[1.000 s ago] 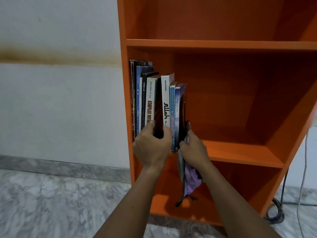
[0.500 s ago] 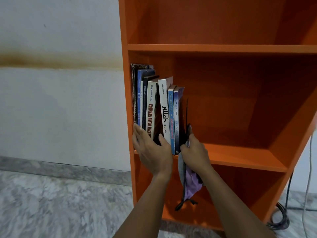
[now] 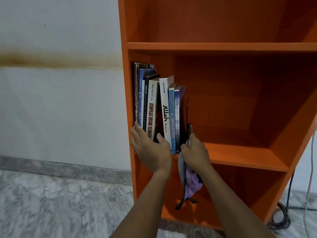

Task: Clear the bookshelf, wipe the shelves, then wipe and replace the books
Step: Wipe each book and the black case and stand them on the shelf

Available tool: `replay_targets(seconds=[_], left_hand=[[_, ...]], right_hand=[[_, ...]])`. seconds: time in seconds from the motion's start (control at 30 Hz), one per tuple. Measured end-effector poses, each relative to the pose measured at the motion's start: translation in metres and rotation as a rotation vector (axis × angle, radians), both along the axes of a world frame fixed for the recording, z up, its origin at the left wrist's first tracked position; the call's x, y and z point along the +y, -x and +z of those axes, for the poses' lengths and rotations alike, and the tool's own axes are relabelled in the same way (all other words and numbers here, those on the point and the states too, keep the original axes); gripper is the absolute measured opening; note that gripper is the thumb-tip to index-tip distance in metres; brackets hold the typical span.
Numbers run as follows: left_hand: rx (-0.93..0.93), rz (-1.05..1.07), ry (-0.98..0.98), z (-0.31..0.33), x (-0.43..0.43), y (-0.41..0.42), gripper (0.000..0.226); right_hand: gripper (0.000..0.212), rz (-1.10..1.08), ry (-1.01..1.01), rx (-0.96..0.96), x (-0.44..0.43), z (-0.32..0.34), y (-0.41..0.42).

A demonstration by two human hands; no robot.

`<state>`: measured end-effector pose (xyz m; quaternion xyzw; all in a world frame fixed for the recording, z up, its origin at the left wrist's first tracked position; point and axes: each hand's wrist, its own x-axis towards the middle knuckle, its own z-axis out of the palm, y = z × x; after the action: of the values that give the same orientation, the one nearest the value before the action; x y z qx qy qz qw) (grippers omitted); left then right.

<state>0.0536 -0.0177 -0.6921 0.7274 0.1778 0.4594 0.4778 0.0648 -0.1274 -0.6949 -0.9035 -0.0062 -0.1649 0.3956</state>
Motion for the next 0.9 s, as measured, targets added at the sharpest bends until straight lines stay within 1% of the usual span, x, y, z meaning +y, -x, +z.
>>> replay_targets(seconds=[0.07,0.13,0.23,0.3,0.37,0.43,0.53,0.6,0.7,0.73,0.8,0.9], left_hand=[[-0.007,0.01,-0.01,0.001,0.0,-0.001,0.079],[-0.031,0.014,0.008,0.003,-0.002,0.0,0.076],[-0.056,0.001,0.072,0.007,-0.002,0.002,0.077],[-0.05,-0.006,0.086,0.008,0.001,0.003,0.083],[-0.026,-0.011,0.069,0.009,0.003,0.003,0.088],[-0.016,-0.022,0.027,0.008,0.003,0.004,0.092],[-0.007,-0.039,0.01,0.01,0.001,0.005,0.096],[0.038,-0.024,0.013,0.014,0.002,0.005,0.093],[0.154,0.032,-0.056,0.022,0.01,0.003,0.078],[0.183,0.037,-0.081,0.024,0.012,0.002,0.073],[0.212,0.01,-0.105,0.025,0.015,0.001,0.07],[0.229,-0.048,-0.15,0.026,0.019,-0.001,0.067]], right_hand=[[0.038,0.001,-0.003,-0.006,0.0,0.0,0.001],[0.023,0.001,-0.003,-0.004,0.0,0.0,0.002],[0.018,-0.009,0.002,-0.012,0.0,0.0,0.002],[0.03,-0.001,-0.001,-0.016,0.001,0.0,0.003],[0.031,0.005,-0.004,-0.006,0.001,0.001,0.004],[0.037,0.005,-0.009,-0.006,0.002,0.002,0.004],[0.031,-0.009,-0.009,-0.007,0.002,0.003,0.005],[0.027,-0.006,-0.009,-0.01,0.002,0.004,0.007],[0.043,-0.003,-0.018,-0.007,0.002,0.003,0.004],[0.044,-0.002,-0.024,0.0,0.002,0.004,0.005],[0.042,0.005,-0.04,0.006,0.002,0.005,0.006],[0.047,0.011,-0.072,0.008,0.0,0.005,0.008]])
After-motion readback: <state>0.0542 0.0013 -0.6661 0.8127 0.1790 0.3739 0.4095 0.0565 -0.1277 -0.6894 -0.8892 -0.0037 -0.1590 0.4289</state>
